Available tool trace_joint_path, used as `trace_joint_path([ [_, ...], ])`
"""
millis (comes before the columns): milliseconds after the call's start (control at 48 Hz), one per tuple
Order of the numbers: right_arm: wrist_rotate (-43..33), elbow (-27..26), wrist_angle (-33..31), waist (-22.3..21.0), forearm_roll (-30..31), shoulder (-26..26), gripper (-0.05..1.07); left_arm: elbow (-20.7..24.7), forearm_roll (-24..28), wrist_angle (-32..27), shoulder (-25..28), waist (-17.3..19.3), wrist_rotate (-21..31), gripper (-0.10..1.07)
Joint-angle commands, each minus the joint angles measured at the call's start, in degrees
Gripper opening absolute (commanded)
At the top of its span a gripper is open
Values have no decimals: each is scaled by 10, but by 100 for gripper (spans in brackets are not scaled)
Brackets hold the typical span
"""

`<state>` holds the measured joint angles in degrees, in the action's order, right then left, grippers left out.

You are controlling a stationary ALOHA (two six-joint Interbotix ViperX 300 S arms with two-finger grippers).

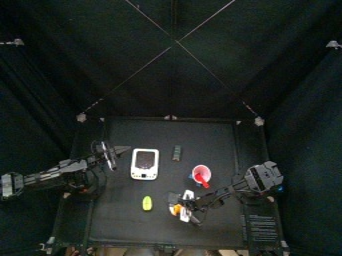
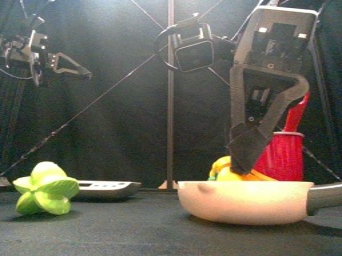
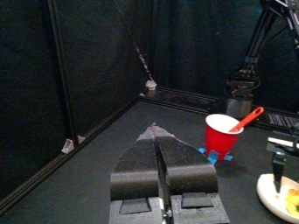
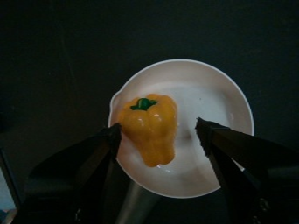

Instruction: Grab squash

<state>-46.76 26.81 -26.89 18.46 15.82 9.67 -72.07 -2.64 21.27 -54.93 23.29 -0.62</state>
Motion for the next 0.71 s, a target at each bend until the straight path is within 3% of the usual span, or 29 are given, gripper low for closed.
trace_joint_path([
  [0,1,-11,4,-1,-1,-10,98,11,-1,5,4,1,-1,1],
  [688,4,-10,3,-4,-2,12,98,11,-1,5,4,1,-1,1],
])
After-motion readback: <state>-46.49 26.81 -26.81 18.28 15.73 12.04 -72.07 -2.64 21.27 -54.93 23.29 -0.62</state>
